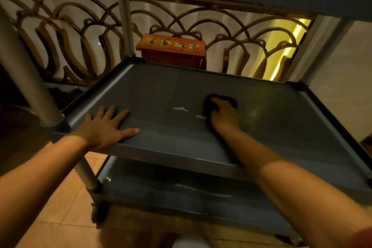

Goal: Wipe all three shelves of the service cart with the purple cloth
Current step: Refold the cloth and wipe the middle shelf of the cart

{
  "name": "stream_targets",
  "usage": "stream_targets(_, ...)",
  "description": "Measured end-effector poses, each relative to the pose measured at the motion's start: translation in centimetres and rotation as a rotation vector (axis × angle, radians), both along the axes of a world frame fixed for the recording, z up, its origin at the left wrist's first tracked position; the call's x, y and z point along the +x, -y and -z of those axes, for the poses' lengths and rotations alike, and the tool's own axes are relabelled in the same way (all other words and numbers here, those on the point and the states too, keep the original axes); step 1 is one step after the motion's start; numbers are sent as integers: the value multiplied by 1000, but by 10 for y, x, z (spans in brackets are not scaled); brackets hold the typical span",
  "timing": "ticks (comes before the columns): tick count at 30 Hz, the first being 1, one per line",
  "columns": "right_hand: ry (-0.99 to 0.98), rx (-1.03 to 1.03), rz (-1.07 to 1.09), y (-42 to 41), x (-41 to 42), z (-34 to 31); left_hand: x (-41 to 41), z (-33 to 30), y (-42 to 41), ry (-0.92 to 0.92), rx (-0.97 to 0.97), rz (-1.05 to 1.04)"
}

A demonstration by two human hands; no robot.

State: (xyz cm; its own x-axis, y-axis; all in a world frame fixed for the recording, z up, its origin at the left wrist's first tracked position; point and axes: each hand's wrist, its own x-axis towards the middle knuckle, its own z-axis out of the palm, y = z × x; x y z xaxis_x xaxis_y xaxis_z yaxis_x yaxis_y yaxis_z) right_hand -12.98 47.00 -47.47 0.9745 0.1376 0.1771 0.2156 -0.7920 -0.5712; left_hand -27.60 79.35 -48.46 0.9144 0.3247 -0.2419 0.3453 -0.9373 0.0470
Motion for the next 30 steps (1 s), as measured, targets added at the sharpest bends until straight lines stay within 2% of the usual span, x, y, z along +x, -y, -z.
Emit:
stream_targets(2,-6,-50,-120,-39,-7,-2,-6,-4,3,96,3,12)
stream_targets(4,3,-94,-148,-43,-6,-5,-13,-10,3,197,17,26)
stream_targets(7,101,-45,2,-2,8,-8,-32,-15,-11,192,88,10)
stream_targets(9,99,-65,154,31,21,-5,-44,-16,-17,135,164,22)
stream_targets(11,70,-96,177,34,25,2,-52,-15,-14,131,169,31)
stream_targets(15,66,-27,122,-23,10,1,-52,-14,-7,186,122,30)
stream_targets(20,102,16,-206,-147,-41,-6,-54,-9,-10,227,152,27)
stream_targets(22,71,9,-276,-176,-53,-11,-52,-9,-10,248,164,20)
stream_targets(26,-43,22,-334,-153,-40,-17,-65,-15,-7,323,142,14)
stream_targets(30,-38,-76,-141,-122,-18,-7,-94,-8,-7,409,270,54)
